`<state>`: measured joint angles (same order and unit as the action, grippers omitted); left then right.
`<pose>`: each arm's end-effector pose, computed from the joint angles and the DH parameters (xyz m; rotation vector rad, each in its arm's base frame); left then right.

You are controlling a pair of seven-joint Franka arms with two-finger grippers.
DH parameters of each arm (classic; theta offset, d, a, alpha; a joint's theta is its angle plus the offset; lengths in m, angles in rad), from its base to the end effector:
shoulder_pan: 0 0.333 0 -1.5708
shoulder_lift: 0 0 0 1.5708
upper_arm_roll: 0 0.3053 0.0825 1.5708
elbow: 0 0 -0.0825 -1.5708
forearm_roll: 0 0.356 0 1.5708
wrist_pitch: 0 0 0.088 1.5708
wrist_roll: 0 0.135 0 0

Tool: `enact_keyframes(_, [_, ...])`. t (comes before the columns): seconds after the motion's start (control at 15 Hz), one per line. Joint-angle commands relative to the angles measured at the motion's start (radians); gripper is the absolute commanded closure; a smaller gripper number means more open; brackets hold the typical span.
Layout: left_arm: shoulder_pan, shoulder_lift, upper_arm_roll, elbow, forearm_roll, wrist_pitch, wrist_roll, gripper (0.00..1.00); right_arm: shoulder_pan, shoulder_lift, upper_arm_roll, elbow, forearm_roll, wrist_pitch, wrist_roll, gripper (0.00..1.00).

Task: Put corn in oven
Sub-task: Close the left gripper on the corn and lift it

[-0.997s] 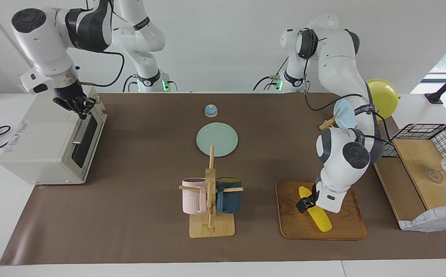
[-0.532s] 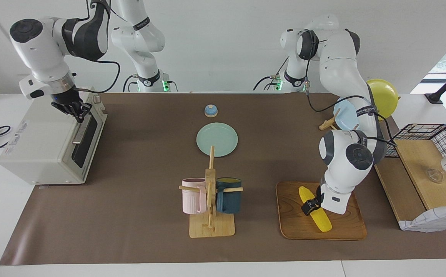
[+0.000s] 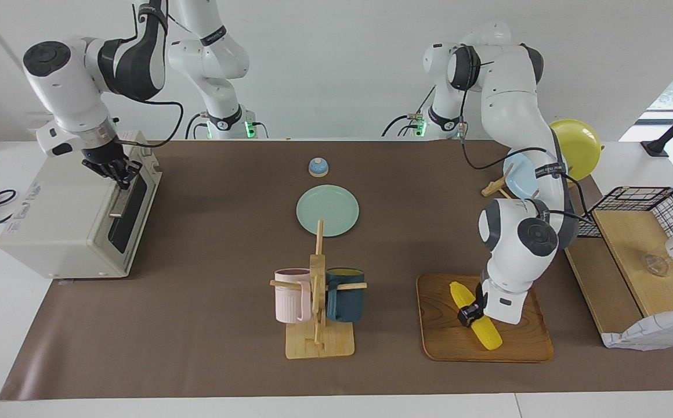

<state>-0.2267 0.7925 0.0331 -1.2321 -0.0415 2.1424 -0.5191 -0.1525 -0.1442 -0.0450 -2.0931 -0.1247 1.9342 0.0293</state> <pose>0.7193 -0.1500 0.2832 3.0406 0.5135 0.1639 0.4735 -0.1074 0.4565 3.0208 -0.2742 -0.0362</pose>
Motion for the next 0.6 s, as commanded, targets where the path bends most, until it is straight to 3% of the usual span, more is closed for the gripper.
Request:
enact_keyframes(0.0, [-0.006, -0.05, 0.01, -0.024, -0.031, -0.021, -0.022, 1.0, -0.021, -0.008, 0.008, -0.018, -0.012, 0.023, 0.001, 1.0])
enact_keyframes(0.27, [-0.071, -0.194, 0.01, -0.058, -0.026, -0.174, -0.174, 1.0, -0.036, -0.005, 0.008, -0.024, -0.012, 0.023, -0.003, 1.0])
enact_keyframes(0.33, [-0.077, -0.252, 0.007, -0.107, -0.026, -0.185, -0.182, 1.0, -0.041, -0.005, 0.008, -0.025, -0.012, 0.023, -0.005, 1.0])
enact_keyframes(0.53, [-0.16, -0.494, 0.005, -0.398, -0.031, -0.171, -0.194, 1.0, -0.044, -0.005, 0.008, -0.033, -0.012, 0.023, -0.005, 1.0])
